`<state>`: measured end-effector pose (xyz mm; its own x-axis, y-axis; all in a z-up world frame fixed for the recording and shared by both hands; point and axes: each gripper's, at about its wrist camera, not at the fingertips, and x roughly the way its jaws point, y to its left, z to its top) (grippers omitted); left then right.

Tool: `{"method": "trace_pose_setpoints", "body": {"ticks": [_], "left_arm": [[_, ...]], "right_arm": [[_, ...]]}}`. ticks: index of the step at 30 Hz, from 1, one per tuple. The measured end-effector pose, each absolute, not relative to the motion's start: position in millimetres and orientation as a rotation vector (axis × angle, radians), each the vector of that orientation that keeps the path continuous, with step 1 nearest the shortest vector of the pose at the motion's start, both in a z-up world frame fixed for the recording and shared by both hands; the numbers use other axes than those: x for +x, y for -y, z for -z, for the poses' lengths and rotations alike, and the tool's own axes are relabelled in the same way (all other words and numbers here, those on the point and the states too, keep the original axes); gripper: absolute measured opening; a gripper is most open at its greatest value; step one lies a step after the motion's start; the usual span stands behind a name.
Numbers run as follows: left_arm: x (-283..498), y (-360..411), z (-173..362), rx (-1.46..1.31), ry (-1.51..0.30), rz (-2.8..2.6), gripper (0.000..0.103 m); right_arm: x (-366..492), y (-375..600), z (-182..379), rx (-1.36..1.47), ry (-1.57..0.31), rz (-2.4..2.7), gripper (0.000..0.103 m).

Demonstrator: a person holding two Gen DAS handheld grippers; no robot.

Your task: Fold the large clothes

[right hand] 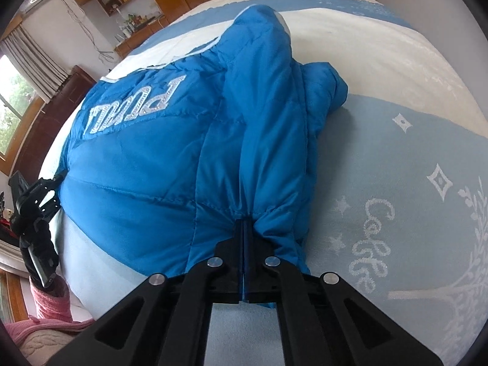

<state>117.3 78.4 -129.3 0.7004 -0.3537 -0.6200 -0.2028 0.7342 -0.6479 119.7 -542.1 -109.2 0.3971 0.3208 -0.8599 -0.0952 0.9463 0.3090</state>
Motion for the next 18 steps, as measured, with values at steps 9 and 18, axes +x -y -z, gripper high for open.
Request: {"method": "trace_pose_setpoints", "body": {"ticks": [9,18], "left_arm": [[100,-35,36,-0.555,-0.594,0.230,0.019],[98,108,-42,-0.213,-0.532,0.438,0.019]], "right_arm": [[97,569,57,0.213,-1.010,-0.230,0.022],[95,581,29,0.199,-1.028,-0.178,0.022]]}}
